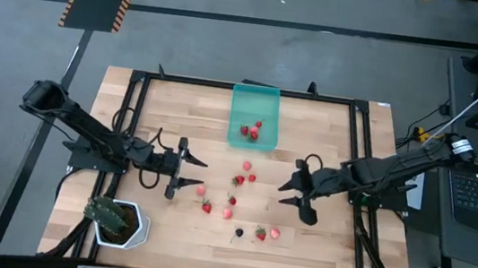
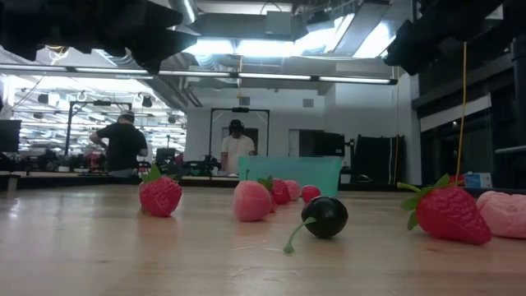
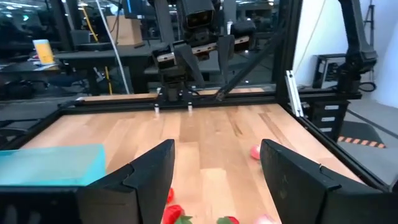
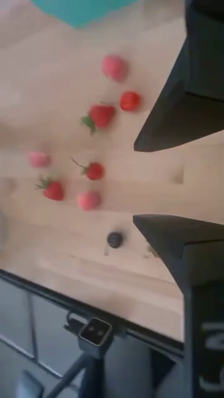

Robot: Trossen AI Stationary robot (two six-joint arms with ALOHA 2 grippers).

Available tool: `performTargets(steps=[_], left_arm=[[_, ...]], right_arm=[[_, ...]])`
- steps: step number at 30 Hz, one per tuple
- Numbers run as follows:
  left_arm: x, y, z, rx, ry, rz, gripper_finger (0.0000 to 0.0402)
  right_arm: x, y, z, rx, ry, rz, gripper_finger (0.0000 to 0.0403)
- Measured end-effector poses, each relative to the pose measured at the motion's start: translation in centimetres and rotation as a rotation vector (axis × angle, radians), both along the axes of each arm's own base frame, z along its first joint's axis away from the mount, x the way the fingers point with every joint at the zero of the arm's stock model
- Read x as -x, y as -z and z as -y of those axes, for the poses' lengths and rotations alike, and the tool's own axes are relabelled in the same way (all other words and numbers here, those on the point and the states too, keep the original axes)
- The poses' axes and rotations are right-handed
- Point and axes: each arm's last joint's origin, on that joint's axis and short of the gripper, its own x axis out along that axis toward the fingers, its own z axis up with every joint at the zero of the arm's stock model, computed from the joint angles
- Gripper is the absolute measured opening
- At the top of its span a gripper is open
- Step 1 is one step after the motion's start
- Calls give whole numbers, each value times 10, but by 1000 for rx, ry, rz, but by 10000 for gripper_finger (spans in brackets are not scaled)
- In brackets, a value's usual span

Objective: Pick and placing Produce into tupperware
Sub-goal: Put the pink peach into the blue bin

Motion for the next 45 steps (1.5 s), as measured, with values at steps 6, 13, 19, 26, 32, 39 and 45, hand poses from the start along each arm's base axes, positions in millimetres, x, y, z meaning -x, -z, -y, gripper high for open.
performTargets(steps=[6, 13, 19, 26, 32, 39, 45], left_arm=[[2, 1, 5, -5, -32, -8, 228], [4, 2, 10, -11, -21, -21, 230], [4, 3, 10, -10, -19, -25, 230], [4, 3, 10, -12, -19, -30, 228], [4, 4, 10, -14, -19, -38, 231], [4, 5, 10, -18, -18, -46, 228], [4, 5, 10, -18, -17, -47, 231]], right_arm=[[-13, -3, -19, -5, 19, -200, 177], [-28, 10, -44, 8, 28, -348, 177], [-42, 22, -66, 34, 5, -411, 177], [-48, 32, -87, 45, 22, -520, 177], [-52, 41, -102, 43, 25, -547, 177], [-56, 68, -110, 93, 36, -621, 177], [-60, 87, -112, 127, 43, -667, 177]])
